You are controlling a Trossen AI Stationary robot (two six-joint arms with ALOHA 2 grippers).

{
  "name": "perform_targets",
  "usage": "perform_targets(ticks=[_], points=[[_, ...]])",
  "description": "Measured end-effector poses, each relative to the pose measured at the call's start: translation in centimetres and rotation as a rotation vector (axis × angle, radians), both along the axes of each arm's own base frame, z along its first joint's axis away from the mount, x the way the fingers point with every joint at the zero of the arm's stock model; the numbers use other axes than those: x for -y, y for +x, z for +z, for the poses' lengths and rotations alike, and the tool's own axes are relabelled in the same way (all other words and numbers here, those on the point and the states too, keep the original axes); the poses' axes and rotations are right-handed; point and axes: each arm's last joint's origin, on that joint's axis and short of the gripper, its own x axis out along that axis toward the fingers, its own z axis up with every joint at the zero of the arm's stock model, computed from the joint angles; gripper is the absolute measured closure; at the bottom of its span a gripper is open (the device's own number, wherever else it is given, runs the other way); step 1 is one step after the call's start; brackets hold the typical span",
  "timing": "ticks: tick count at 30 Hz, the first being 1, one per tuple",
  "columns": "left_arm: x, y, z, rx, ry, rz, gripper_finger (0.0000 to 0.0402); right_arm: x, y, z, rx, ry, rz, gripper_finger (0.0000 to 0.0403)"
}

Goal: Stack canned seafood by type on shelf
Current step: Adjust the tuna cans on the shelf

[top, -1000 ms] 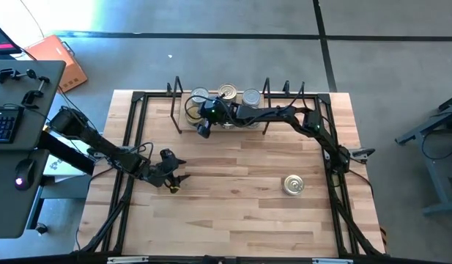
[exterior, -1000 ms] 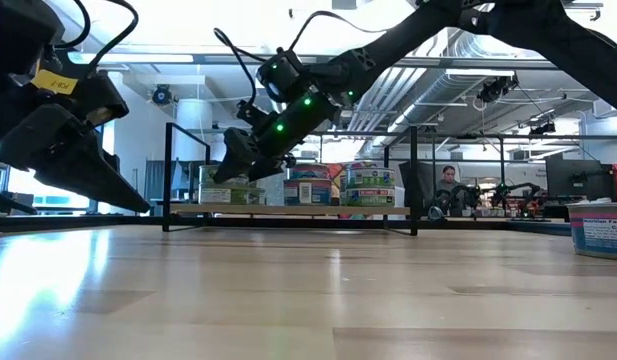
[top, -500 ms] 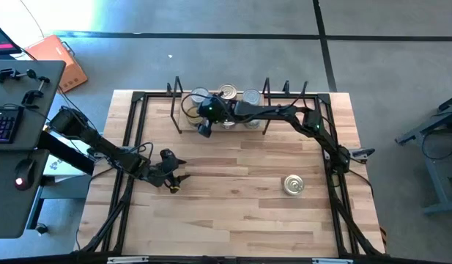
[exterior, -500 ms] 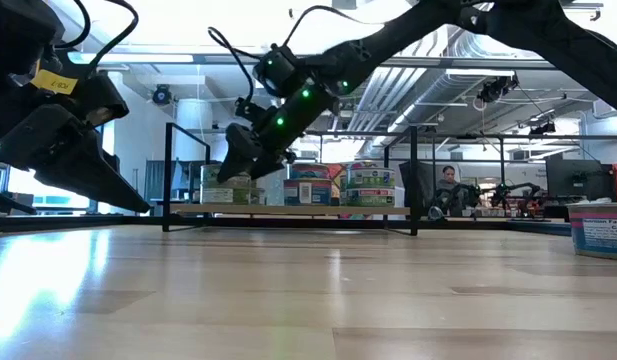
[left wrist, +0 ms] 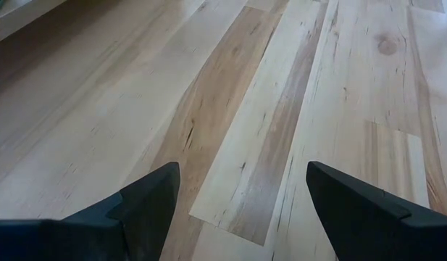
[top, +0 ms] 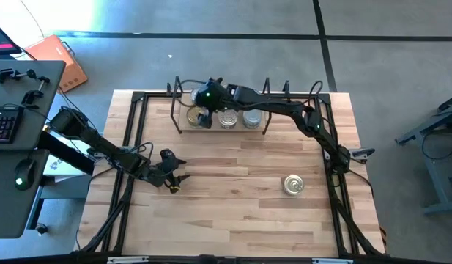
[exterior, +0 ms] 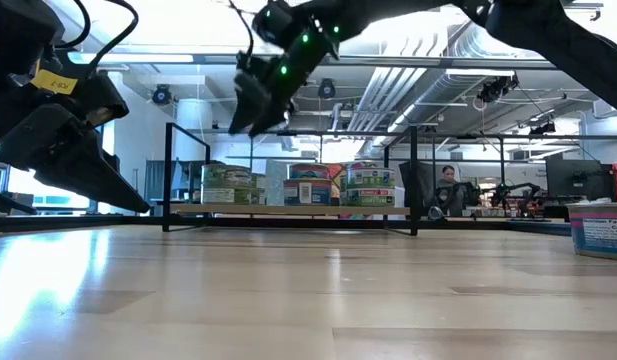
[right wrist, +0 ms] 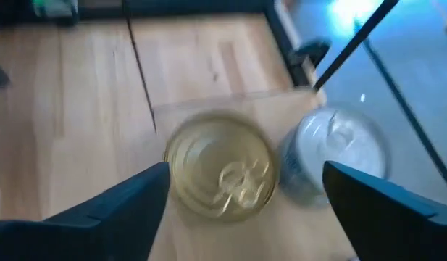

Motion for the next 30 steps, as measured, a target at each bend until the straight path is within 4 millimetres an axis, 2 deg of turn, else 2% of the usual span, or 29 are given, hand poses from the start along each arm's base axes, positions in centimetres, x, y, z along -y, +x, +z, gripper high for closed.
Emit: perform_targets(ticks=[4,8,13,18,20,30], points=[[0.0,0.0,0.0,0.000,0.000,0.000,0.0106,1.2,-0.1,1.5,0.074,-0.029,-0.039,0.0104],[0.0,0.0,0.0,0.001,0.000,0.000,0.0106,3.6,-0.2,1.3,0.131,-0.047,-0.127,0.0186],[0.0,0.0,0.0,0.005,-0.002,0.001,0.0106,6.7,0.2,-1.3,0.158,-0.045,-0.182,0.0297],[0.0,0.1,0.1,0.013,0.002,0.001,0.0106,8.3,0.4,-3.6,0.143,-0.017,-0.181,0.0382],[0.0,0.1,0.2,0.022,0.000,-0.001,0.0106,8.6,0.4,-4.1,0.136,-0.014,-0.185,0.0397],[0.1,0.2,0.2,0.025,0.006,-0.004,0.0106,9.2,0.6,-6.4,0.098,-0.001,-0.189,0.0401]])
